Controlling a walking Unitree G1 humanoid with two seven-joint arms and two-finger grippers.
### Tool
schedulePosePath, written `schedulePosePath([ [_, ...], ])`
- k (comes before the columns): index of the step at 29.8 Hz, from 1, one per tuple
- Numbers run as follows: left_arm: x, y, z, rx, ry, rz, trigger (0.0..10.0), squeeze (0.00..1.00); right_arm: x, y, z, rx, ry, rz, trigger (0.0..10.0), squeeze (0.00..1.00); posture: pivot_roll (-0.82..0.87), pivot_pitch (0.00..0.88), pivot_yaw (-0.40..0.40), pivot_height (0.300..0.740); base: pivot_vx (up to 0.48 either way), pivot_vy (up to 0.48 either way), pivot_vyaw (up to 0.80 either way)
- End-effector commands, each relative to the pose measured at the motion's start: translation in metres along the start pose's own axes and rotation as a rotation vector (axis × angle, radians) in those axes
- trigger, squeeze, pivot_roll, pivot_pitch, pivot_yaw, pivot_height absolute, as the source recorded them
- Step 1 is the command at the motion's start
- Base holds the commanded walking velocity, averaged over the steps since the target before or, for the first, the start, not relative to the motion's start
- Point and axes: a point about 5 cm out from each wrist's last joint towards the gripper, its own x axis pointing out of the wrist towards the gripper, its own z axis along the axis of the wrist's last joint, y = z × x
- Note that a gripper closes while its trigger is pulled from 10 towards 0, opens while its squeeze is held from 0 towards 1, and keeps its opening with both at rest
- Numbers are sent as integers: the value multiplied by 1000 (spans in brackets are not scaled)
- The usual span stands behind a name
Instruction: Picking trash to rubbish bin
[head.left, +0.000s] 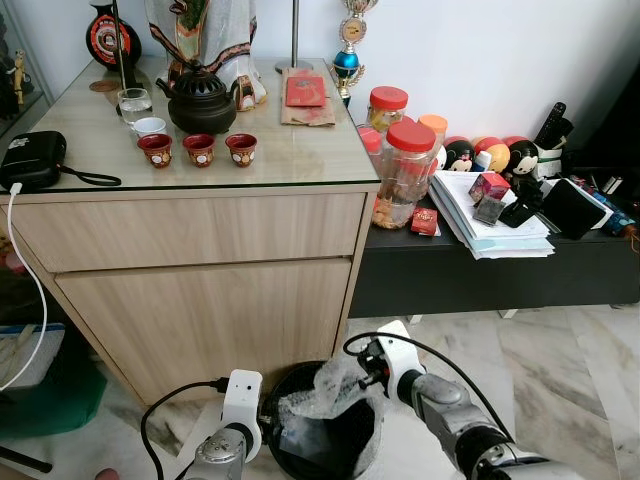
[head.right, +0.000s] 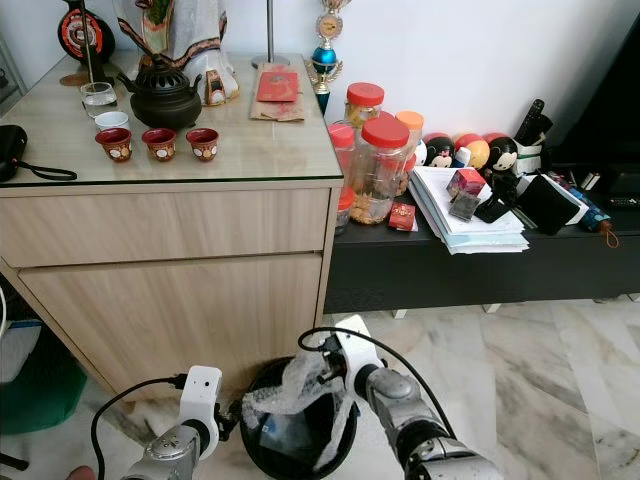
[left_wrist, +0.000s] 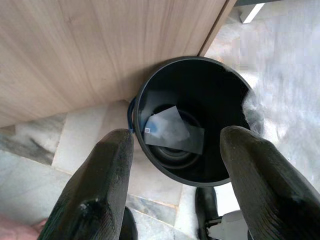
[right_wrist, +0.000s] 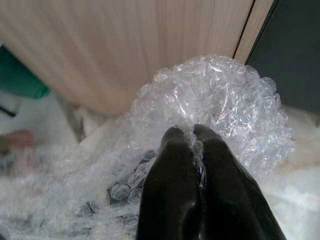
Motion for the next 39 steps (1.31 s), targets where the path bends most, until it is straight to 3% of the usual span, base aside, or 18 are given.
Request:
schedulePosePath([
  [1,0,-3,0,13,1,-17,10000,0,1,-3,11,2,-47,-20,10000,0,32,27,-107,740,0,0,0],
  [4,1,-4,1,11,-4,-22,10000,0,3,-3,21,20,-92,-29,10000,0,34,29,-110,740,0,0,0],
  [13,1,-5,3,8,-9,-26,10000,0,2,-4,18,14,-81,-41,10000,0,34,25,-112,740,0,0,0],
  [14,1,-5,3,8,-9,-26,10000,0,2,-5,18,25,-85,-45,10000,1000,34,25,-112,740,0,0,0],
  [39,2,-7,3,3,-6,-28,10000,0,1,-6,19,40,-102,-49,10000,1000,35,27,-119,740,0,0,0],
])
